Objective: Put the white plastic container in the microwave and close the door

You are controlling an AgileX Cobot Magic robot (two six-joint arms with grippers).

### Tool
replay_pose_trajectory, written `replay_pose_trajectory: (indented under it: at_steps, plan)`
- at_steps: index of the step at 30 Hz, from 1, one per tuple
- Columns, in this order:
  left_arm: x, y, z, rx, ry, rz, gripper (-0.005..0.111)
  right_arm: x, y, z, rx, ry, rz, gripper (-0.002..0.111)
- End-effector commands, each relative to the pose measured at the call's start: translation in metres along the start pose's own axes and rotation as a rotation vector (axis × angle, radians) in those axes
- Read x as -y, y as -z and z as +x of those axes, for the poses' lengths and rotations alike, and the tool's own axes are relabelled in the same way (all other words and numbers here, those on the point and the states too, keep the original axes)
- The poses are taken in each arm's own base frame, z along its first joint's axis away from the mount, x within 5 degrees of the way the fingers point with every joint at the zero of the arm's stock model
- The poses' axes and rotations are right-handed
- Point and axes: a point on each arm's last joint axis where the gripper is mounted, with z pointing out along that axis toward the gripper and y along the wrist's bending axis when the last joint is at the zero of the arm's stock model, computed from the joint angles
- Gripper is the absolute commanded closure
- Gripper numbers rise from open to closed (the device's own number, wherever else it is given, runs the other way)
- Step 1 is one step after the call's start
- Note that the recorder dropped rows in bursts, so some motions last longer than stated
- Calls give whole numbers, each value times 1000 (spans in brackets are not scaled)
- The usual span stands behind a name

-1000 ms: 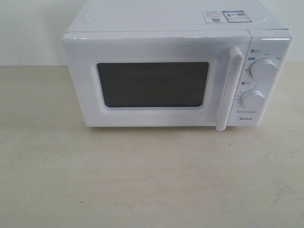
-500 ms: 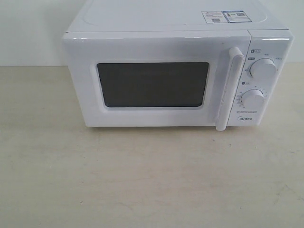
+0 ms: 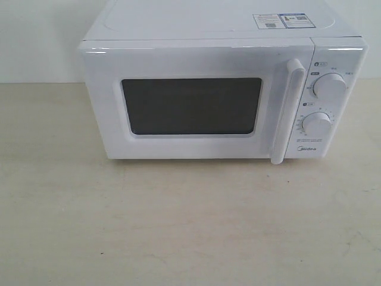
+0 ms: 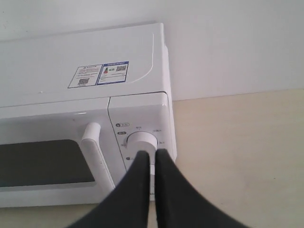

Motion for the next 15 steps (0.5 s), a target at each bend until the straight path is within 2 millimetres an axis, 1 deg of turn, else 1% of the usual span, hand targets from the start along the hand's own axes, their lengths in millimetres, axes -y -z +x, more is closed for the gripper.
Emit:
replay_pose_trajectory:
  at_steps: [1, 3, 5, 10, 13, 15]
  plan:
    - [0, 0, 1, 0, 7, -4, 102, 8, 6, -4, 69, -3, 35, 108]
    - [0, 0, 1, 0, 7, -4, 102, 15, 11, 1, 112, -37, 57, 108]
    - [0, 0, 1, 0, 7, -4, 102, 22, 16, 13, 152, -53, 82, 108]
    - [0, 0, 1, 0, 7, -4, 102, 34, 29, 57, 272, -102, 85, 108]
    - [0, 0, 1, 0, 7, -4, 102, 38, 33, 86, 307, -102, 89, 108]
    - [0, 0, 1, 0, 7, -4, 102, 41, 37, 100, 330, -100, 94, 108]
